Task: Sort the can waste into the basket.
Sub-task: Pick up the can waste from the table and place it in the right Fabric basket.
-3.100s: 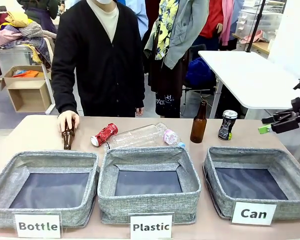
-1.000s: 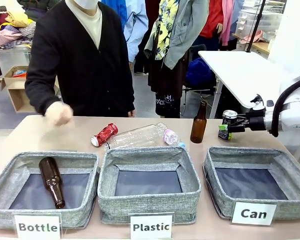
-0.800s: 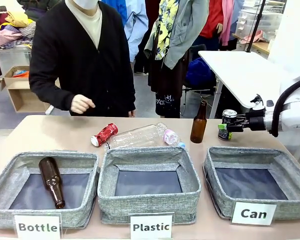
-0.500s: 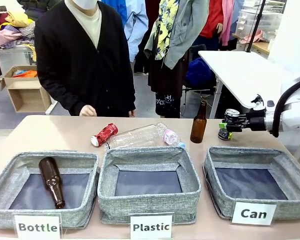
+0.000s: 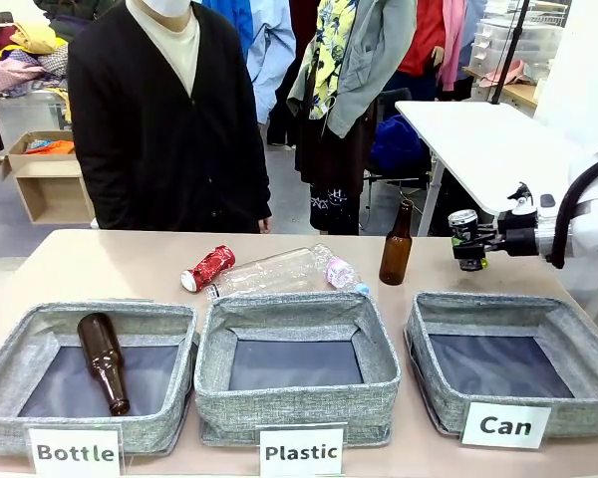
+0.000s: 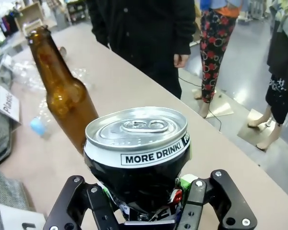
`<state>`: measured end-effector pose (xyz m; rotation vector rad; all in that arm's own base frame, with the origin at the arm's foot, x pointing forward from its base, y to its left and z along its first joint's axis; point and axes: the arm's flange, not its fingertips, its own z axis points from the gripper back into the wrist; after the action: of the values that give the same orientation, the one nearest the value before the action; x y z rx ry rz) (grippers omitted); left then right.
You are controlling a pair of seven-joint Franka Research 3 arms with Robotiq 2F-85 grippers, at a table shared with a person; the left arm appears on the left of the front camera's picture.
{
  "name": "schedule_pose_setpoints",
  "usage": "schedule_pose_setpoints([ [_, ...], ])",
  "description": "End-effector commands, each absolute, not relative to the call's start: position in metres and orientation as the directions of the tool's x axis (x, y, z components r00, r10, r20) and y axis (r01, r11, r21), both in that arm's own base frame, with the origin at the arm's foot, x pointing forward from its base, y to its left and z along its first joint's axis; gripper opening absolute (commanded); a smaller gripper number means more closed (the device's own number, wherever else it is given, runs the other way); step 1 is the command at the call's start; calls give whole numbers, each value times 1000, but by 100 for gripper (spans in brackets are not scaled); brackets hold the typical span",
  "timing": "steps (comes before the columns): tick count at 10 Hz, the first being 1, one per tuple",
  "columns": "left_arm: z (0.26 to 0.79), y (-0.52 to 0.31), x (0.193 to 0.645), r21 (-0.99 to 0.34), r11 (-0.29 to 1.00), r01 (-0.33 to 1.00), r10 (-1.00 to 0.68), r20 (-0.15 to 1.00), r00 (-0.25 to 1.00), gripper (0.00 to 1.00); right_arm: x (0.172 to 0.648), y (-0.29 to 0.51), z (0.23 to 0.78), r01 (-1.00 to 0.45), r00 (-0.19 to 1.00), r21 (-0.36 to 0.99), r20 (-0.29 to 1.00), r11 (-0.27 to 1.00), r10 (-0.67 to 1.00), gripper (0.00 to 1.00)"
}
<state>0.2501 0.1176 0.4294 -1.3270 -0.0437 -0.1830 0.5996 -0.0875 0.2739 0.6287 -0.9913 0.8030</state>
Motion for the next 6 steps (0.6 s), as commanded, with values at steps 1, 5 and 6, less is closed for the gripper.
schedule_pose_setpoints([
  [1,408,102,266,-960,265,89,-151,50,987,100,579,-90,303,-839,316,86,881,538,352,0],
  [5,403,98,272,-961,258,97,-159,57,986,100,498,-76,396,-850,453,156,703,503,548,0],
  [6,403,98,272,-961,258,97,-159,57,986,100,471,-69,406,-872,457,192,652,451,606,0],
])
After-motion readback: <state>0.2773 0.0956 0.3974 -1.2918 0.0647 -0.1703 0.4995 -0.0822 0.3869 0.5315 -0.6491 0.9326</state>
